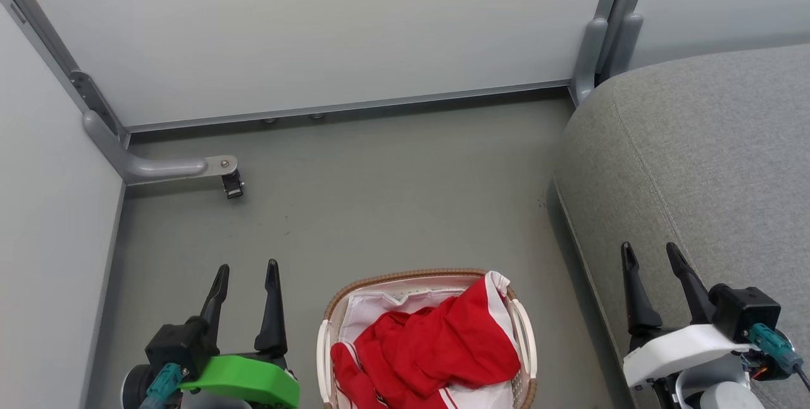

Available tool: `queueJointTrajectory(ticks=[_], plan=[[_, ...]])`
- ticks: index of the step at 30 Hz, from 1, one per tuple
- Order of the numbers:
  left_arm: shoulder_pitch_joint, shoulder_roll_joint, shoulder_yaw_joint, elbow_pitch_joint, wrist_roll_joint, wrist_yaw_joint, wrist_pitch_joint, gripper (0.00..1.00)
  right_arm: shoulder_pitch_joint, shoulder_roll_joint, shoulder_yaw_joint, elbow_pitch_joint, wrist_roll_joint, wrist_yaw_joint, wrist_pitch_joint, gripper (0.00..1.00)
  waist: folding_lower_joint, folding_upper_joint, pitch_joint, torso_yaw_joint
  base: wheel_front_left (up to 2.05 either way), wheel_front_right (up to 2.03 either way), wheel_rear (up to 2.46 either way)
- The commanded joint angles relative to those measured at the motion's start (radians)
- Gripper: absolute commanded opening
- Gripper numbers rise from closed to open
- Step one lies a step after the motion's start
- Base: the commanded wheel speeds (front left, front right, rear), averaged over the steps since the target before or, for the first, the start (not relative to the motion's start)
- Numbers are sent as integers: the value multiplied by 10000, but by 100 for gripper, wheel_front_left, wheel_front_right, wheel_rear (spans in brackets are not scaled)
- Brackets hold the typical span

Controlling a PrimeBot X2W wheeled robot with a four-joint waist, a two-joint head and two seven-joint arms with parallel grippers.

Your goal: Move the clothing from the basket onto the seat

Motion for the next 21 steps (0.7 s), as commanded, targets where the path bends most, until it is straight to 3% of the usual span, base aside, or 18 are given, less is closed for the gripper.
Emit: queueJointTrajectory(ticks=[1,21], plan=[[131,60,-13,-4,174,33,-86,100,83,-62,-27,-56,-221,3,-93,100,0,0,-2,7,0,0,0],[185,70,-173,350,1050,74,-335,100,141,-76,30,-77,-1173,2,-358,100,0,0,-23,75,0,0,0]])
